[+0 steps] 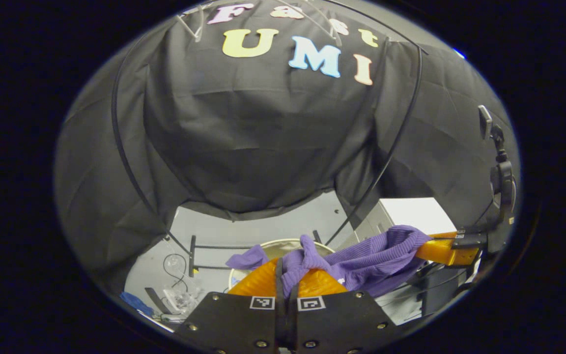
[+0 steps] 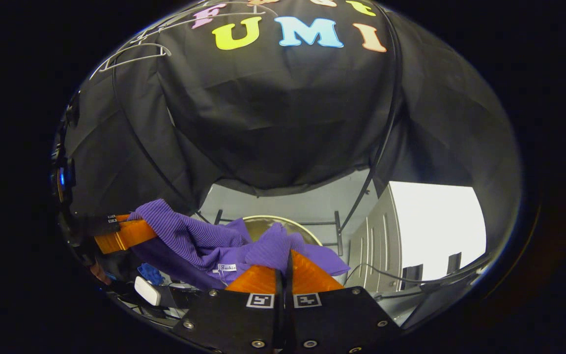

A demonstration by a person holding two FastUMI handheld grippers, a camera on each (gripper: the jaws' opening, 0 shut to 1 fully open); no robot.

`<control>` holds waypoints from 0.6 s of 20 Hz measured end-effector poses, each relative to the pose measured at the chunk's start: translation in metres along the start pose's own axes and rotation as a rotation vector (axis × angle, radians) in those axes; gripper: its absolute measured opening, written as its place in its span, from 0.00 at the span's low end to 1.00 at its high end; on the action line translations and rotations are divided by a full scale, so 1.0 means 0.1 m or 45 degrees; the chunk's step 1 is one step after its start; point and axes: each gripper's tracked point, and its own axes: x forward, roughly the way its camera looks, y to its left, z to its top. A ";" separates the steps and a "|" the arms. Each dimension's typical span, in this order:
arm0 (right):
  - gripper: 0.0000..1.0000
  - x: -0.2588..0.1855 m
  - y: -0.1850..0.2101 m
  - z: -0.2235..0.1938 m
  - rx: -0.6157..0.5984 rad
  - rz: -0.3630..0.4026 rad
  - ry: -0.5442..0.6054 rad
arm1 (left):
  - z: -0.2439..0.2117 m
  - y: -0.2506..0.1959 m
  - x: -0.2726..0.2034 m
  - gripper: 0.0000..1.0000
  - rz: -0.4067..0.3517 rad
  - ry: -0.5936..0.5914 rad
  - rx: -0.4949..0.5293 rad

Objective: Grasp the clothes on the hanger with both hands and then place them into the laundry hamper below.

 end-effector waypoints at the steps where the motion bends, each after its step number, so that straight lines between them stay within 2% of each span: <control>1: 0.00 0.04 0.01 -0.04 0.011 0.002 0.018 | -0.05 -0.02 0.02 0.01 -0.009 0.012 0.010; 5: 0.01 0.11 0.04 -0.15 0.052 -0.007 0.057 | -0.13 -0.05 0.07 0.01 -0.027 0.061 0.021; 6: 0.01 0.11 0.04 -0.16 0.057 -0.008 0.062 | -0.15 -0.05 0.08 0.06 -0.028 0.066 0.021; 7: 0.01 0.11 0.04 -0.15 0.056 -0.010 0.064 | -0.16 -0.05 0.08 0.06 -0.031 0.070 0.018; 8: 0.01 0.10 0.03 -0.16 0.057 -0.010 0.064 | -0.17 -0.06 0.09 0.01 -0.034 0.072 0.015; 10: 0.01 0.10 0.02 -0.15 0.060 -0.014 0.063 | -0.18 -0.06 0.10 0.01 -0.041 0.078 0.014; 11: 0.01 0.10 0.02 -0.13 0.060 -0.014 0.064 | -0.17 -0.05 0.10 0.06 -0.039 0.081 0.017; 12: 0.02 0.10 0.03 -0.12 0.063 -0.013 0.064 | -0.17 -0.06 0.10 0.06 -0.043 0.084 0.017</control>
